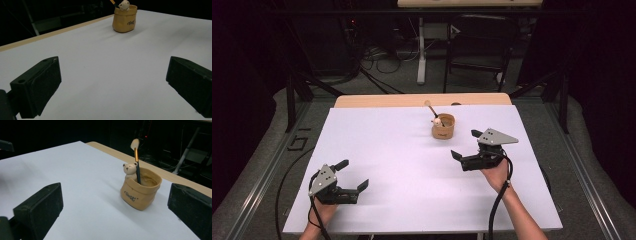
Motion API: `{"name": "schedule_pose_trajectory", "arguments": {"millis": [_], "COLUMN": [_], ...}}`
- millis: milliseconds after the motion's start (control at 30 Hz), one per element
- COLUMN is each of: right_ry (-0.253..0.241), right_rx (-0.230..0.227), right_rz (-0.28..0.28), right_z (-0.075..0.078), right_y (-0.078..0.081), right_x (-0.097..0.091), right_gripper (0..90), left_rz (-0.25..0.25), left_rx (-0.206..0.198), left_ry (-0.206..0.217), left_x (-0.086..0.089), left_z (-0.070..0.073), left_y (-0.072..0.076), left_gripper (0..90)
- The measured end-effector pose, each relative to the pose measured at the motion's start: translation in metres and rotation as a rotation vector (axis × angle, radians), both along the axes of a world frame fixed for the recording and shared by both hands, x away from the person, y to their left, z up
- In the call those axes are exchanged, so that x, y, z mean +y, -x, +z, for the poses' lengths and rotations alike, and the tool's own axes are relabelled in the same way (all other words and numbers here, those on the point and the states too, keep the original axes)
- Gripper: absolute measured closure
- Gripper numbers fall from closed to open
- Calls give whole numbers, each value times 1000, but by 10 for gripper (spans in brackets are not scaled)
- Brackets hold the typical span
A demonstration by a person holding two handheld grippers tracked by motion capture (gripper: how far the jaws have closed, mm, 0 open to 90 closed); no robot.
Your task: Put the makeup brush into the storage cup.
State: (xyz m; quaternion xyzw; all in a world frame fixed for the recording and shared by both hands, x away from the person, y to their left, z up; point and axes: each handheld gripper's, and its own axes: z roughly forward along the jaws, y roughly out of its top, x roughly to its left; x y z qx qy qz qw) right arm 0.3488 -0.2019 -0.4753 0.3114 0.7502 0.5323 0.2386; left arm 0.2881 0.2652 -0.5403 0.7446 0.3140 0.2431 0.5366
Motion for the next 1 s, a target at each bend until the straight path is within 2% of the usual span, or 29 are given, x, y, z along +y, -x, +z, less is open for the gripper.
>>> {"name": "schedule_pose_trajectory", "arguments": {"millis": [233, 467, 800, 1000], "right_ry": [-24, -33, -39, -38], "right_rx": [-8, -20, 1, -2], "right_rz": [-12, -2, -7, -8], "right_z": [-4, -9, -19, -25], "right_y": [17, 30, 47, 58], "right_x": [-13, -16, -22, -25], "right_gripper": [0, 0, 0, 0], "left_rz": [1, -6, -7, -6], "left_rx": [3, 5, 8, 3], "left_ry": [1, 0, -2, -1], "left_x": [0, -1, -2, -3], "left_z": [0, -2, -3, -2], "left_y": [0, 0, -1, 1], "left_gripper": [0, 0, 0, 0]}}
